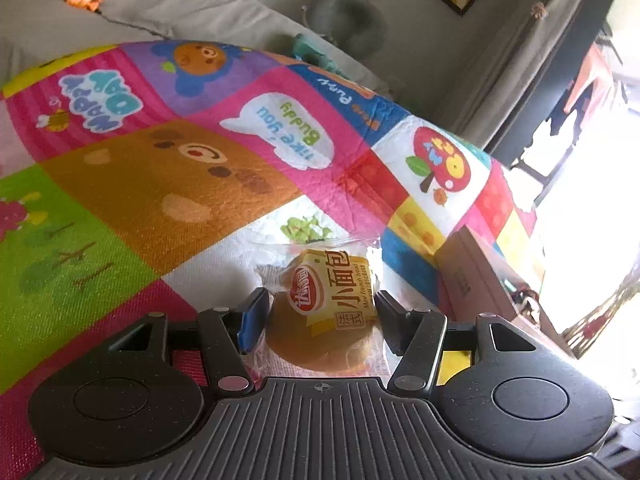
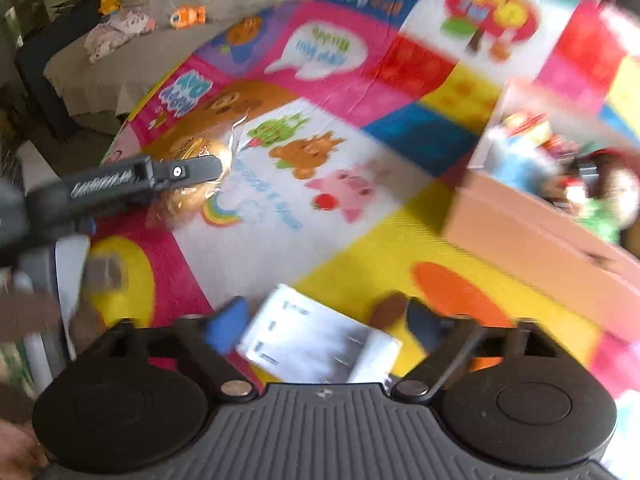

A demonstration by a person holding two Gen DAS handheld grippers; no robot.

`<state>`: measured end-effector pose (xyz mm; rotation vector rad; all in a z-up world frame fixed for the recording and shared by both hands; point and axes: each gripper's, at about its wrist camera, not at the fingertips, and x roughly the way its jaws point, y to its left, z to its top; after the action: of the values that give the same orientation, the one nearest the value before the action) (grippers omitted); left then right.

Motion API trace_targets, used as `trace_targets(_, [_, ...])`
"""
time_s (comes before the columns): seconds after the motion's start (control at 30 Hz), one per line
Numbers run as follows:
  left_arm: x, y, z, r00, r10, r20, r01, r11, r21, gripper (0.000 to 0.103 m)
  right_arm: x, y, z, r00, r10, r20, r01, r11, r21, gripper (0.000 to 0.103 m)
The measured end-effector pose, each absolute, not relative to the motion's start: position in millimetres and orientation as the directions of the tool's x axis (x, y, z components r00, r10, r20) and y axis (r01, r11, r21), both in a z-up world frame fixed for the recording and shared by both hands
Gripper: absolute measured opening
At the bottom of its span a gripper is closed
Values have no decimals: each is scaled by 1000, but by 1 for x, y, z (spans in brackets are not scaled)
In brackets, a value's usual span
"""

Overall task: Organize objects
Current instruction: 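Grasp the white battery holder with the right tool while the left tool holds the bread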

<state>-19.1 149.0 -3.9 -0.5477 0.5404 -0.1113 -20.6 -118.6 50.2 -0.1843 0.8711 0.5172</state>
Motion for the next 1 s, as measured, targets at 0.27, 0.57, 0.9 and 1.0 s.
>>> trace_targets(0.27, [-20,129,1,839,-230,-494,0,906,-422,62,-55,-163,20,557,373,-742,-429,894,127,103])
trace_targets(0.57, [-29,102,3,812,-262,-521,78,934,-348,63,-40,-195,13,725,140,-674,-263,961,-84,103])
trace_targets(0.9, [-26,89,4,805,-208,-556,75,965,-252,64,-50,-162,13,626,381,-681,-419,900,118,103])
trace_targets(1.0, [-25,87,4,804,-200,-560,76,969,-237,64,-51,-142,15,601,422,-679,-463,876,134,103])
